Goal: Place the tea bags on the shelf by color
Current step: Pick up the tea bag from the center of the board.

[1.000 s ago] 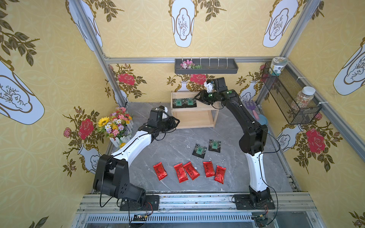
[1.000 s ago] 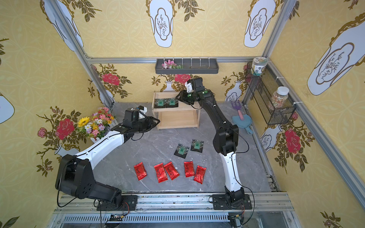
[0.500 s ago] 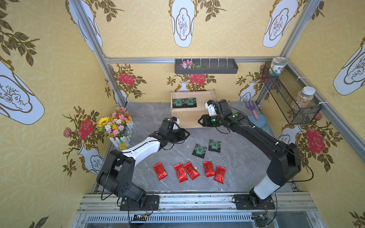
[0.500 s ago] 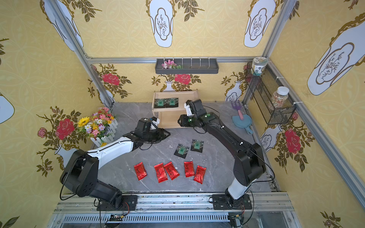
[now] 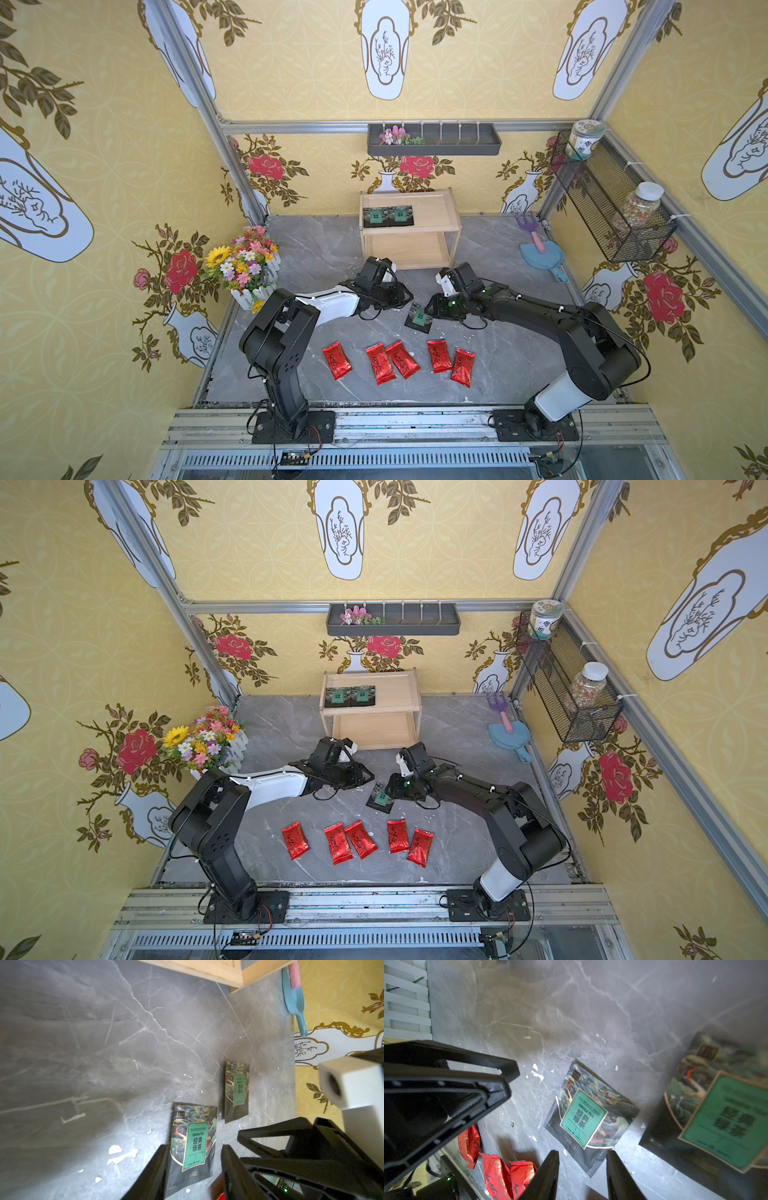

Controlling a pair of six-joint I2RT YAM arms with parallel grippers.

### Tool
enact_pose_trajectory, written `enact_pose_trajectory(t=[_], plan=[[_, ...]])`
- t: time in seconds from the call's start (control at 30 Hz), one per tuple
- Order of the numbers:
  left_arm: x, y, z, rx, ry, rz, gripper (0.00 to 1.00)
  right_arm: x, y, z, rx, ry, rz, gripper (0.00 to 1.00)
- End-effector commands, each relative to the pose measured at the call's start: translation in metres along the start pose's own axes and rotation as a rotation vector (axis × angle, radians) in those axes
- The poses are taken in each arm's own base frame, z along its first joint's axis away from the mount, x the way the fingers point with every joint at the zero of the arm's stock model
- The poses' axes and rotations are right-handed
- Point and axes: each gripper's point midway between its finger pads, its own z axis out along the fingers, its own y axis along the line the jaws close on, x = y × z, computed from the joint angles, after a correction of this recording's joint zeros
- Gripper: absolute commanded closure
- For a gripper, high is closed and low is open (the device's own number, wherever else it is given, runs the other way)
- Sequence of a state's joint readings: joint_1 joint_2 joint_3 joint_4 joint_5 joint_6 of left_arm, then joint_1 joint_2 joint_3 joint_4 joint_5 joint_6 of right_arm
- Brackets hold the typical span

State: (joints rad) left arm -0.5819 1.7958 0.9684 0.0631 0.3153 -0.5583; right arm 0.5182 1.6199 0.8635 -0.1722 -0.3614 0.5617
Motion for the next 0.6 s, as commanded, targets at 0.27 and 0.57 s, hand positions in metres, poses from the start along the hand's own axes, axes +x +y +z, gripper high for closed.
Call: enact_pose_trajectory(t=[0.27, 0.57], plan=[[0.022, 0.013, 0.025, 0.021, 0.088, -0.012, 0.56, -0.007, -0.007, 0.022, -0.085, -0.013, 0.058, 0.67], [0.037, 0.019, 0.032, 0.047, 0.133, -0.029, 0.6, 0.005, -0.018, 0.032, -0.077, 0.013, 0.074, 0.71]])
